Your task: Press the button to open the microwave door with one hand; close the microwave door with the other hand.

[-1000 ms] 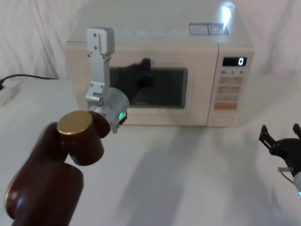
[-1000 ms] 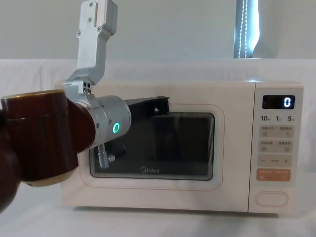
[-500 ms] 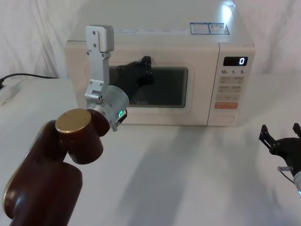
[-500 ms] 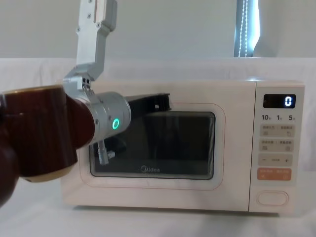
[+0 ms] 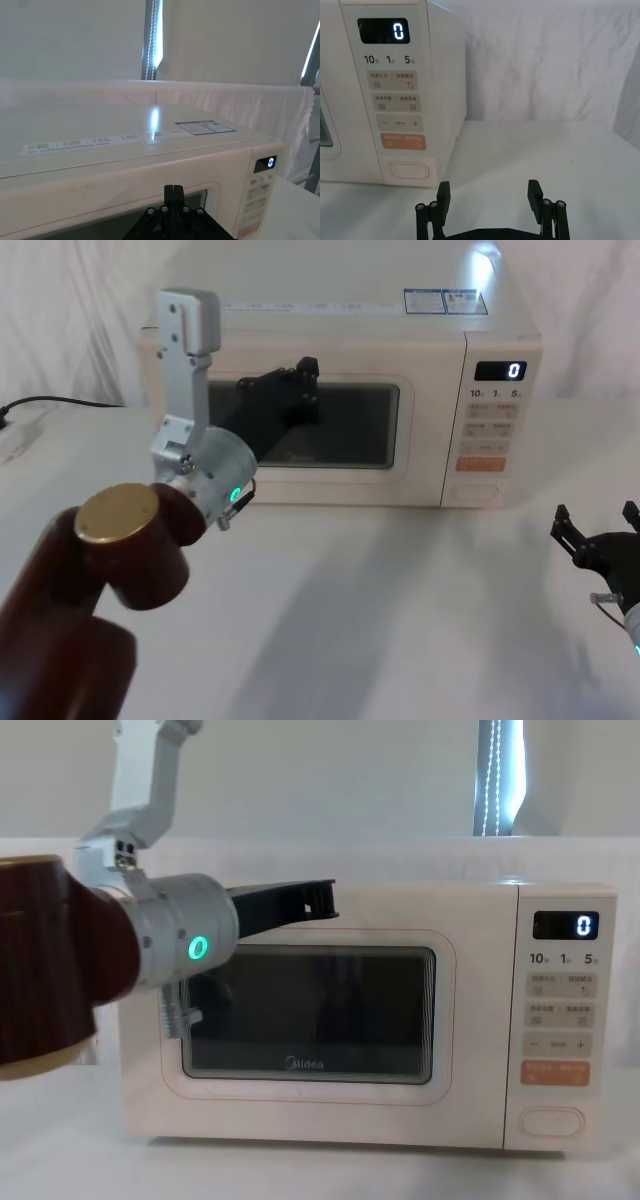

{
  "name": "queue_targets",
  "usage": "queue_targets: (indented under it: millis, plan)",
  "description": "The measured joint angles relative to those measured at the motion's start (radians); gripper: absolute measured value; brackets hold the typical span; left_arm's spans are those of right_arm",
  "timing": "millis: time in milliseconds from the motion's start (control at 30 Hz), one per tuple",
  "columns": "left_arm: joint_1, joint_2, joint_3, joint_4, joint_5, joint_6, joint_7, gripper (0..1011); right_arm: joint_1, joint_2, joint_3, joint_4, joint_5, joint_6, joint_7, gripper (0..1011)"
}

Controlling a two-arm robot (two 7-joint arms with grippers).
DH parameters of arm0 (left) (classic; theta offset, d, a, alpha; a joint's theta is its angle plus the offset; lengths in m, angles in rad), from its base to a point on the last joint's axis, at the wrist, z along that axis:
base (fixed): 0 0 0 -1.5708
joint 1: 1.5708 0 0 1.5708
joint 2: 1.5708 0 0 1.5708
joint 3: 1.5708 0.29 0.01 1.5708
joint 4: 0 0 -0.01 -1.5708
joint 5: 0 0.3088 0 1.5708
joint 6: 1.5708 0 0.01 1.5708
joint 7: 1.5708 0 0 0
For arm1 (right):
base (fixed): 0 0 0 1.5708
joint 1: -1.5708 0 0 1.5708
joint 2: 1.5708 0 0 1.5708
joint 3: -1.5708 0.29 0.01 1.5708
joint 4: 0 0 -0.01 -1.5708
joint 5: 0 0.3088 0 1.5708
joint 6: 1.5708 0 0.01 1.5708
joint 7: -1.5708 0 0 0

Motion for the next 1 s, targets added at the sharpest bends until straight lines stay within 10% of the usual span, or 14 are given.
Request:
queue_targets:
  millis: [1000]
  plan:
    - [0.316,0.261,-0.084,-0.290,-0.097,-0.040,-0.047,899,0.000,0.000,0.000,0.000,0.000,0.000,0.000,1002]
